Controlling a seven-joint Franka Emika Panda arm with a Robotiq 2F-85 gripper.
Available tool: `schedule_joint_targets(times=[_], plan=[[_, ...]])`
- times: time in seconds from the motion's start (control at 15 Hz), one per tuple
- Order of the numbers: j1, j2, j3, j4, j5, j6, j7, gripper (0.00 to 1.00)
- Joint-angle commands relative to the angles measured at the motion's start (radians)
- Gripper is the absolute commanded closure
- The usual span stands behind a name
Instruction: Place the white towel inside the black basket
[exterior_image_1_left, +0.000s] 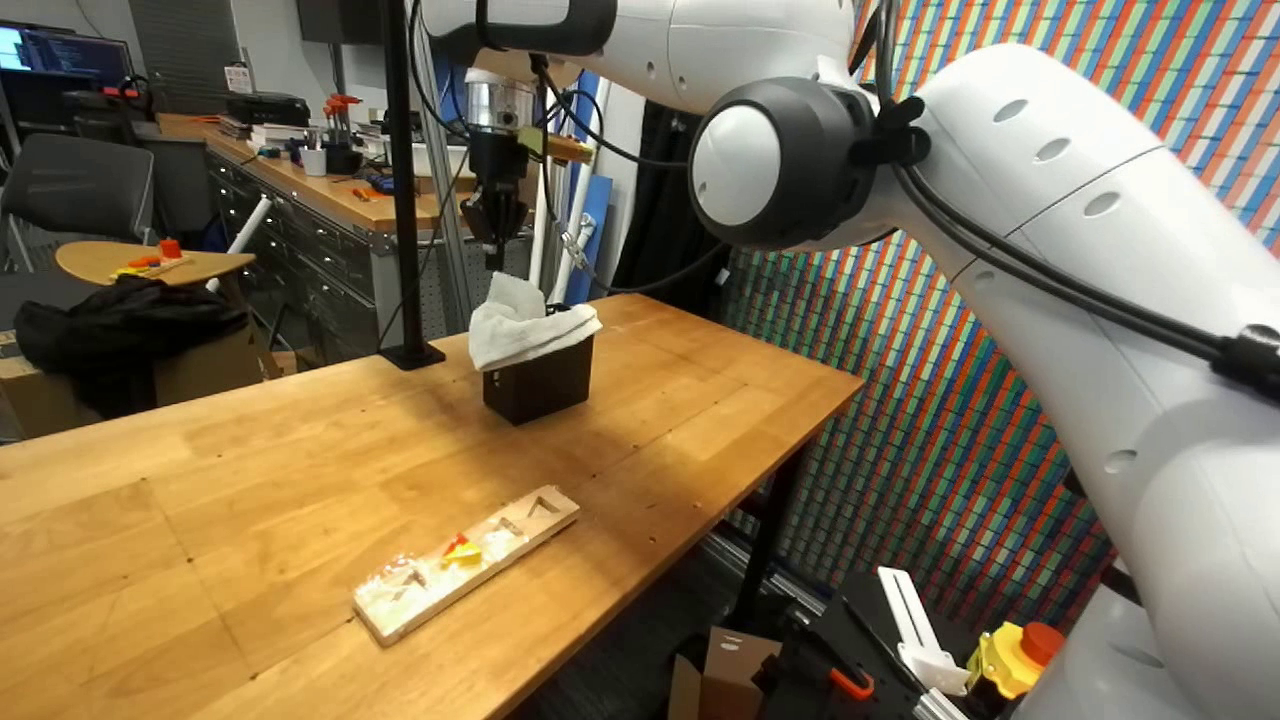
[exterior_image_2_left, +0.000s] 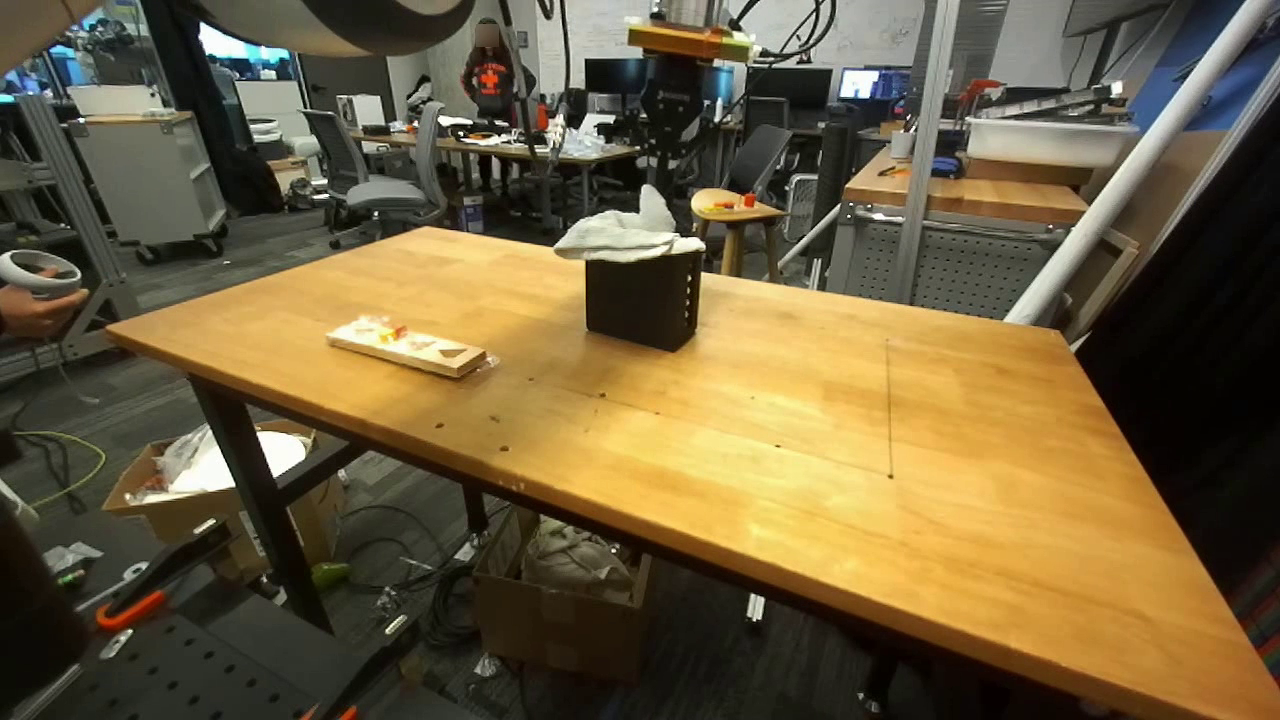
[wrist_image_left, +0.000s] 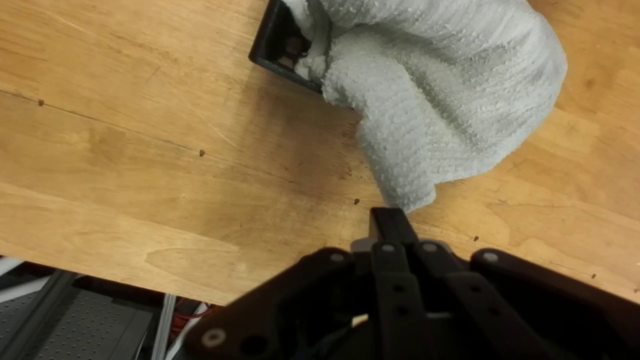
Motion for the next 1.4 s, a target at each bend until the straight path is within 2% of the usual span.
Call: schedule_joint_targets(times=[0.0, 1.33], plan=[[-0.015, 0.044, 0.016, 0.065, 0.026, 0.005, -0.007, 0.99], [-0.031, 0.036, 0.013, -0.002, 0.092, 0.050, 0.048, 0.99]])
